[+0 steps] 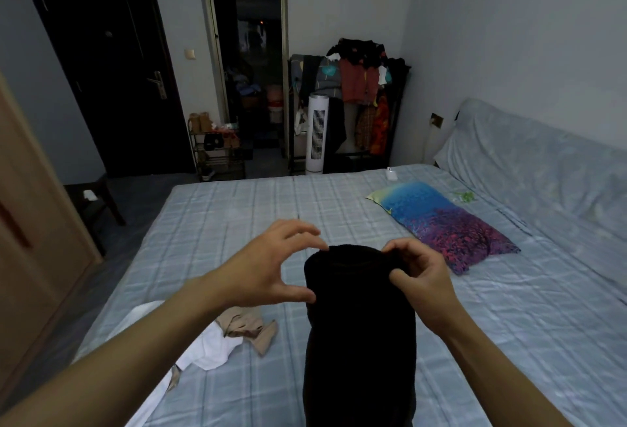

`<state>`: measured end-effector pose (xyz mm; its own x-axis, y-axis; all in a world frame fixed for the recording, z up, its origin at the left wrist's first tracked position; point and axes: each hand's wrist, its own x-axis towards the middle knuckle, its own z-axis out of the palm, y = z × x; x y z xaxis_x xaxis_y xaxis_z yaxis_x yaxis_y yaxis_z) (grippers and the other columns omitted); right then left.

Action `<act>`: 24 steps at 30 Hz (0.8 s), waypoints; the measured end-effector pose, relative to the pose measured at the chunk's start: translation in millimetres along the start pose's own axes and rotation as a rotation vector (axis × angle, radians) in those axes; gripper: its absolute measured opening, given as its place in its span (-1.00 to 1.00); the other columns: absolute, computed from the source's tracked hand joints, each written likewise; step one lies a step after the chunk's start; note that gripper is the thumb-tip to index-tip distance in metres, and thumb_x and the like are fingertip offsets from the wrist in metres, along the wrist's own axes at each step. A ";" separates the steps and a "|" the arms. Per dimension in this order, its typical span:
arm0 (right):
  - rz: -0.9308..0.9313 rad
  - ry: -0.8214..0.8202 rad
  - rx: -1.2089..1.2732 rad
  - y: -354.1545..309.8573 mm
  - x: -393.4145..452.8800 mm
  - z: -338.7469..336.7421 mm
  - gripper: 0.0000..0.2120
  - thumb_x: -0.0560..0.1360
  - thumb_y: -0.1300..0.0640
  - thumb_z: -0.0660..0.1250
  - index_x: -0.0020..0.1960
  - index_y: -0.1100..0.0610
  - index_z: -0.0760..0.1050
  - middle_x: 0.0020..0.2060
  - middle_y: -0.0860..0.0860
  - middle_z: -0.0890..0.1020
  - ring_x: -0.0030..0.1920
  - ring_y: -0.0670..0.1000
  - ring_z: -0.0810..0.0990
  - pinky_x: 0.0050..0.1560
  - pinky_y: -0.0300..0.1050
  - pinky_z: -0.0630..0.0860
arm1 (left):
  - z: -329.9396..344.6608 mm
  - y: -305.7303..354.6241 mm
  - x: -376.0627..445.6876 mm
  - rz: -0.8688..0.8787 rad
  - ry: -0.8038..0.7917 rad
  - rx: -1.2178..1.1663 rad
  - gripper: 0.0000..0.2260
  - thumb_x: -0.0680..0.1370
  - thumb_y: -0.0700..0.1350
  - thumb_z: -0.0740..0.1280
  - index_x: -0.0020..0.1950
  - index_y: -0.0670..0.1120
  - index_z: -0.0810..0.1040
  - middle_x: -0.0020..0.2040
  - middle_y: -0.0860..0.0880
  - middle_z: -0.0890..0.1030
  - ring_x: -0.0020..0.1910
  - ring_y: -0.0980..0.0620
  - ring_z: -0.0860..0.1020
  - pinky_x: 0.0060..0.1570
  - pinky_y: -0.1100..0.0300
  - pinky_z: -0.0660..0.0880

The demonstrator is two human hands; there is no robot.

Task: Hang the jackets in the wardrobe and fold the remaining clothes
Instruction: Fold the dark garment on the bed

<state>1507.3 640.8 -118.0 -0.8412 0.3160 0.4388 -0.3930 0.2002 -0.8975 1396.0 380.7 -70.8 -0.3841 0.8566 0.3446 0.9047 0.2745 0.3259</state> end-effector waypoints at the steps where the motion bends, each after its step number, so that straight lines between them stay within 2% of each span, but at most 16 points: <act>1: -0.003 -0.006 0.009 -2.3 0.9 2.3 -0.59 0.23 0.42 0.24 -0.10 0.03 0.62 -0.21 -0.04 0.66 -0.15 -0.10 0.59 -0.07 -0.34 0.51 | 3.5 1.5 4.2 0.002 -0.030 -0.005 -0.43 0.38 0.25 0.50 0.34 0.22 0.43 0.44 0.20 0.30 0.43 0.22 0.25 0.36 0.23 0.34; 4: -0.008 -0.042 0.037 -9.6 2.5 4.6 -0.62 0.23 0.42 0.23 -0.10 0.07 0.61 -0.20 -0.02 0.66 -0.14 -0.08 0.60 -0.09 -0.31 0.52 | 7.4 4.5 12.1 -0.005 -0.078 -0.067 -0.51 0.38 0.18 0.53 0.26 0.22 0.46 0.45 0.21 0.28 0.42 0.23 0.27 0.34 0.17 0.40; 7: 0.005 -0.057 0.072 -14.4 2.8 4.2 -0.63 0.23 0.43 0.22 -0.11 0.11 0.61 -0.21 -0.01 0.65 -0.16 -0.07 0.60 -0.12 -0.30 0.53 | 6.3 7.7 15.7 0.021 -0.049 -0.144 -0.58 0.40 0.08 0.55 0.18 0.16 0.49 0.41 0.21 0.33 0.36 0.21 0.37 0.26 0.16 0.47; 10: 0.013 -0.064 0.102 -17.3 4.4 3.6 -0.63 0.23 0.44 0.21 -0.11 0.11 0.61 -0.21 -0.02 0.65 -0.17 -0.08 0.59 -0.14 -0.32 0.52 | 5.0 9.5 16.7 0.029 -0.049 -0.148 -0.64 0.40 0.05 0.56 0.13 0.10 0.54 0.39 0.18 0.36 0.34 0.17 0.39 0.25 0.11 0.47; 14: 0.015 -0.086 0.127 -20.3 5.3 7.1 -0.63 0.23 0.44 0.22 -0.12 0.12 0.61 -0.21 -0.01 0.64 -0.18 -0.09 0.59 -0.16 -0.33 0.52 | 2.8 9.9 9.4 0.050 -0.139 -0.142 -0.60 0.40 0.16 0.53 0.20 0.18 0.56 0.41 0.22 0.32 0.37 0.16 0.38 0.28 0.10 0.47; 16: 0.017 -0.108 0.121 -20.7 5.0 8.8 -0.63 0.23 0.44 0.22 -0.11 0.12 0.61 -0.21 -0.01 0.64 -0.18 -0.09 0.59 -0.17 -0.32 0.52 | 0.5 9.0 4.1 0.039 -0.157 -0.055 -0.61 0.38 0.26 0.48 0.14 0.18 0.57 0.35 0.25 0.37 0.28 0.19 0.44 0.17 0.11 0.52; 18: 0.011 -0.128 0.107 -20.2 5.1 10.4 -0.64 0.23 0.43 0.23 -0.10 0.12 0.61 -0.20 0.01 0.64 -0.16 -0.06 0.59 -0.17 -0.29 0.53 | -4.6 5.5 -1.2 0.013 -0.110 0.088 -0.63 0.38 0.34 0.44 0.03 0.13 0.58 0.23 0.24 0.46 0.11 0.21 0.50 0.00 0.10 0.55; 20: -0.003 -0.119 0.101 -20.8 6.6 11.6 -0.65 0.25 0.44 0.25 -0.09 0.12 0.60 -0.19 0.02 0.64 -0.13 -0.04 0.61 -0.16 -0.27 0.55 | -10.9 1.8 -7.3 -0.014 -0.016 0.190 -0.60 0.39 0.35 0.43 -0.01 0.07 0.61 0.06 0.19 0.54 -0.04 0.19 0.53 -0.11 0.11 0.54; 22: -0.025 -0.096 0.100 -21.4 9.7 12.3 -0.65 0.28 0.48 0.26 -0.09 0.12 0.60 -0.19 0.00 0.65 -0.12 -0.06 0.63 -0.16 -0.27 0.56 | -16.2 1.1 -14.4 -0.043 0.120 0.249 -0.60 0.39 0.34 0.43 -0.03 0.06 0.61 -0.08 0.18 0.54 -0.15 0.18 0.52 -0.17 0.15 0.51; 24: -0.036 -0.076 0.100 -21.8 12.2 12.7 -0.61 0.32 0.54 0.26 -0.10 0.11 0.60 -0.19 -0.01 0.65 -0.10 -0.06 0.64 -0.16 -0.26 0.57 | -18.7 5.6 -20.5 -0.062 0.215 0.283 -0.63 0.39 0.34 0.42 -0.08 0.06 0.58 -0.15 0.19 0.51 -0.21 0.18 0.49 -0.20 0.20 0.47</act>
<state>1501.0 628.5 -93.6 -0.8503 0.2381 0.4694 -0.4551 0.1155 -0.8829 1405.4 356.6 -59.5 -0.4422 0.7312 0.5194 0.8824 0.4585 0.1059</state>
